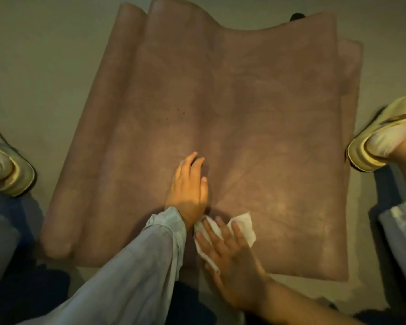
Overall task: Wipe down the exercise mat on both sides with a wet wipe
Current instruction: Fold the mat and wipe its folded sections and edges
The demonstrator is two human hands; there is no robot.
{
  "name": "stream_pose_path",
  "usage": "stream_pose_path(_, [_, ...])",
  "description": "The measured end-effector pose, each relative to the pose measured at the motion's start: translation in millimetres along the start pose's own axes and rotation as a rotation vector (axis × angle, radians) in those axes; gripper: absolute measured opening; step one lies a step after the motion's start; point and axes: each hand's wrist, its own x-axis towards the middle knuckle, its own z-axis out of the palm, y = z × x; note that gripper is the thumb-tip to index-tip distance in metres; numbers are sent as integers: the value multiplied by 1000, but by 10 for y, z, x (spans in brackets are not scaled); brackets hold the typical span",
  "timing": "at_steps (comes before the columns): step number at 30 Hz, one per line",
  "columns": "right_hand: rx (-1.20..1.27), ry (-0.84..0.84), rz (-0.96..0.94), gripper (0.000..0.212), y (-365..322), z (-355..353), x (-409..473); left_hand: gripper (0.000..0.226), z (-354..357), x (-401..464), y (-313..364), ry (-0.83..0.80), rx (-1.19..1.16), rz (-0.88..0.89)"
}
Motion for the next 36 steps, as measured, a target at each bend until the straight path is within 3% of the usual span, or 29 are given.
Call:
stream_pose_path(5, [-50, 75, -38, 60, 242, 47, 111, 43, 29, 2, -21, 3, 99, 22])
stream_pose_path(11, [130, 217, 275, 50, 1173, -396, 782, 30, 87, 4, -16, 82, 216, 111])
stream_pose_path(21, [141, 137, 619, 52, 2347, -985, 1515, 31, 84, 93, -51, 44, 299, 185])
stream_pose_path(28, [196, 130, 604, 51, 2132, -857, 1316, 33, 83, 105, -33, 21, 317, 173])
stream_pose_path(36, [163, 113, 485, 54, 1049, -301, 342, 42, 66, 88, -48, -12, 242, 145])
